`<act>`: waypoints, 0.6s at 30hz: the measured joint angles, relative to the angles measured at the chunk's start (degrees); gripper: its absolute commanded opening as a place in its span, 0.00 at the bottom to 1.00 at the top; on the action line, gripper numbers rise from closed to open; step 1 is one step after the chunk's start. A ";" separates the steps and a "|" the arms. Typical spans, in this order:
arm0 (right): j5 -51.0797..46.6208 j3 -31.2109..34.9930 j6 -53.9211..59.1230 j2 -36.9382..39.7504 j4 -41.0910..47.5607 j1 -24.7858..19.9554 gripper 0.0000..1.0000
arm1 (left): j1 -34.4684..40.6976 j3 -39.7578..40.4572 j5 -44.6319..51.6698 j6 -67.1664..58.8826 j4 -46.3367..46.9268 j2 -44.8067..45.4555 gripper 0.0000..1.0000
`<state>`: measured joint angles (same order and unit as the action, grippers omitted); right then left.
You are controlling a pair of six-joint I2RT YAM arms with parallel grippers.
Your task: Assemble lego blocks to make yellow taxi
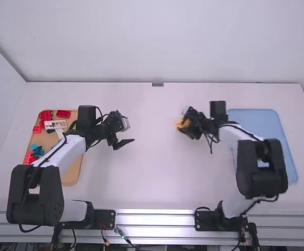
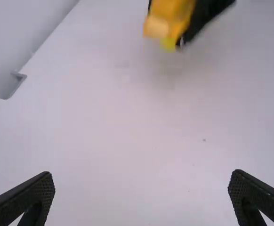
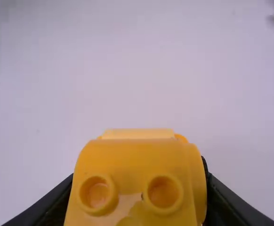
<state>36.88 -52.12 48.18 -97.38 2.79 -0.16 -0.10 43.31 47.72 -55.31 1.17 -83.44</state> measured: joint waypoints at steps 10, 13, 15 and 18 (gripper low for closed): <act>-4.48 0.00 -4.39 1.05 -0.81 -28.57 0.44 | 0.00 -1.49 -0.02 4.13 -7.58 -0.20 0.99; -4.55 0.00 -6.01 -2.25 -2.80 -32.33 0.44 | -0.02 -1.49 -0.02 4.50 -7.96 -0.44 0.99; -4.70 0.00 -7.48 -6.69 -4.37 -34.67 0.44 | -0.02 -1.49 -0.02 4.57 -8.09 -0.48 0.99; -4.72 0.00 -8.15 -10.25 -4.94 -35.85 0.45 | -0.02 -1.49 0.00 4.68 -8.13 -0.50 0.99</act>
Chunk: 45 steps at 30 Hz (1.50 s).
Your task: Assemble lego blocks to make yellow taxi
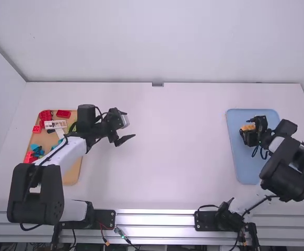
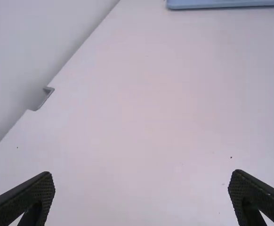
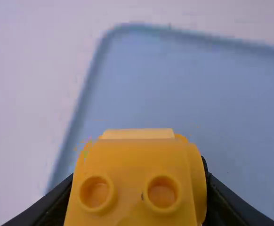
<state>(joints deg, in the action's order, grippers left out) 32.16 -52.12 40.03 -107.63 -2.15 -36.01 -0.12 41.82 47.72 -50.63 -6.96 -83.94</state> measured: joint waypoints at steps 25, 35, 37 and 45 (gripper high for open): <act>-12.24 -4.28 -13.07 21.77 16.94 13.40 0.99 | 4.94 0.07 -18.80 25.22 -5.14 8.48 0.99; -13.03 -4.28 -14.21 35.50 22.16 30.25 0.99 | 9.73 2.03 -31.56 35.54 -0.09 21.86 0.99; -13.00 -4.28 -14.19 37.35 22.25 32.89 0.99 | 9.73 2.03 -32.30 36.30 0.63 23.69 0.99; -12.98 -4.28 -14.16 41.44 22.27 41.86 0.99 | 9.73 2.03 -33.44 39.58 5.51 28.65 0.99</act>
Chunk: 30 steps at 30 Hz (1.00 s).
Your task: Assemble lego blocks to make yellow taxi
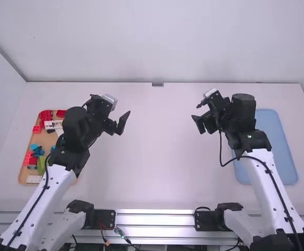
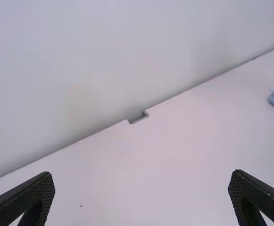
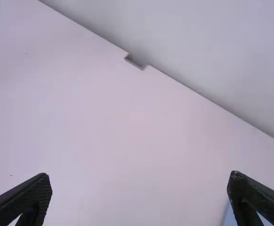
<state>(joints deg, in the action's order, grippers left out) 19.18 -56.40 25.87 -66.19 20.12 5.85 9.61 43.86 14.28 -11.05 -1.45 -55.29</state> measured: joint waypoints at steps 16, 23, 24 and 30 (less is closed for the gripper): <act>-7.76 8.22 -7.65 9.55 -9.97 -6.01 0.78 | -8.92 -8.72 -8.04 8.41 1.36 10.54 0.78; -14.93 16.63 -15.21 17.81 -18.58 -6.01 0.63 | -9.44 -17.16 -12.81 10.25 1.49 19.26 0.62; -15.52 17.51 -16.00 18.75 -19.28 -6.01 0.61 | -9.44 -18.10 -13.00 10.29 1.49 20.24 0.60; -18.23 25.90 -22.75 27.71 -20.00 -6.01 0.46 | -9.44 -26.88 -13.55 10.69 1.57 29.18 0.45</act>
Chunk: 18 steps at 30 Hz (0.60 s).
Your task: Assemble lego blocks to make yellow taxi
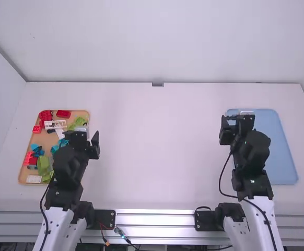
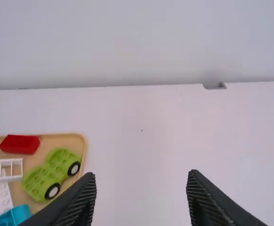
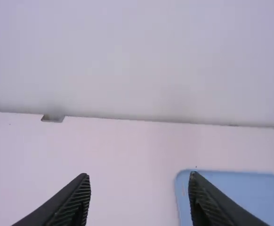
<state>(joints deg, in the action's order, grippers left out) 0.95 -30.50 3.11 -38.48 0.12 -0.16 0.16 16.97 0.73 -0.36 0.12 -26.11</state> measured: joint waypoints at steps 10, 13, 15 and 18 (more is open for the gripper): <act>-0.35 12.02 -2.64 11.91 0.04 0.00 0.25 | 0.00 -11.28 -0.13 0.00 0.09 11.34 0.25; -0.52 15.80 -2.73 15.65 0.04 0.00 0.19 | -0.02 -14.71 -0.39 0.02 0.09 14.69 0.20; -0.63 18.21 -2.75 17.97 0.09 0.00 0.15 | 0.00 -16.46 -0.44 0.02 -0.20 16.55 0.17; -0.68 21.29 -2.84 20.94 0.04 0.00 0.10 | 0.00 -16.46 -0.61 0.15 -0.37 19.15 0.13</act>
<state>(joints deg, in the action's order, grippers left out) 0.27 -9.21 0.27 -17.54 0.16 -0.16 0.16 0.51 0.12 -0.21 -0.25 -6.96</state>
